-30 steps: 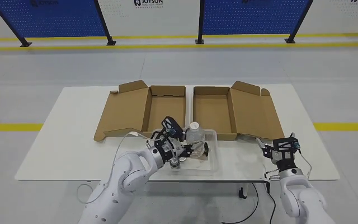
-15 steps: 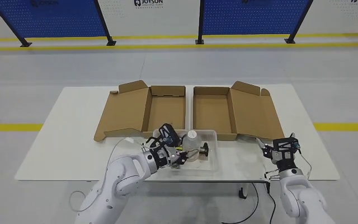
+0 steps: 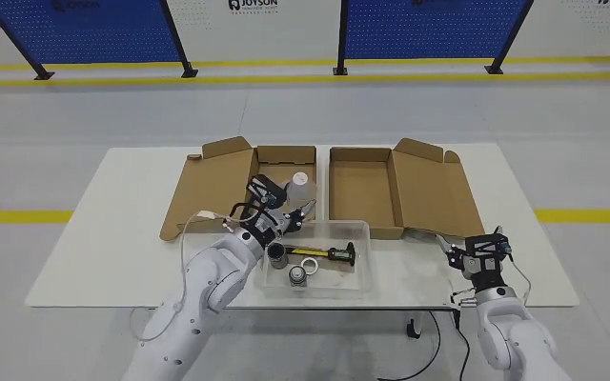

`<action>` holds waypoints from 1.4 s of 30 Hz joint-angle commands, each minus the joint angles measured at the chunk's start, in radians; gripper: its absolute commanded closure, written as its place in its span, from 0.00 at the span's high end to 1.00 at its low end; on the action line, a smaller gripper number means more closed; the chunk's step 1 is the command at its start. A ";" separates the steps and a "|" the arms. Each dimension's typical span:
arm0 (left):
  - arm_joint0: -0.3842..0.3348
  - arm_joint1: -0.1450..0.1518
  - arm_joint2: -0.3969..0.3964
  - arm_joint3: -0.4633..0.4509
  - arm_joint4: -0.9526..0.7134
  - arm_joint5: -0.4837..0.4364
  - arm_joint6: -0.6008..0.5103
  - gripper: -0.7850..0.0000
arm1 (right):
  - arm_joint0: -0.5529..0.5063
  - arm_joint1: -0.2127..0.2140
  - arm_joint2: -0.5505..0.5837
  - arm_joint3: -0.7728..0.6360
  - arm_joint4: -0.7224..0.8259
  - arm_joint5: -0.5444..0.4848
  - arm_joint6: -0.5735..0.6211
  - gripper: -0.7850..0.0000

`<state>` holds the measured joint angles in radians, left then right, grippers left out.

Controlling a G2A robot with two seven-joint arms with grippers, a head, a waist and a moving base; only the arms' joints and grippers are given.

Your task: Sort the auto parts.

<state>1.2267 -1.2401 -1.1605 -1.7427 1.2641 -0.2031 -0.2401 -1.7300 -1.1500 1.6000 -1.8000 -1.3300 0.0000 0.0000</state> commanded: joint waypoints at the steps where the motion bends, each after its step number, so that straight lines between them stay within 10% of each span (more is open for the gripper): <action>1: -0.043 -0.007 0.016 0.038 0.036 0.059 0.013 0.00 | 0.000 0.000 0.000 0.000 0.000 0.000 0.000 1.00; 8: -0.142 -0.030 0.062 0.190 0.070 0.168 0.025 0.00 | 0.000 0.000 0.000 0.000 0.000 0.000 0.000 1.00; 42: -0.142 -0.030 0.062 0.190 0.070 0.168 0.025 0.00 | 0.000 0.000 0.000 0.000 0.000 0.000 0.000 1.00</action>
<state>1.0850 -1.2700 -1.0985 -1.5523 1.3338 -0.0349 -0.2156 -1.7300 -1.1500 1.6000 -1.8000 -1.3300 0.0000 0.0000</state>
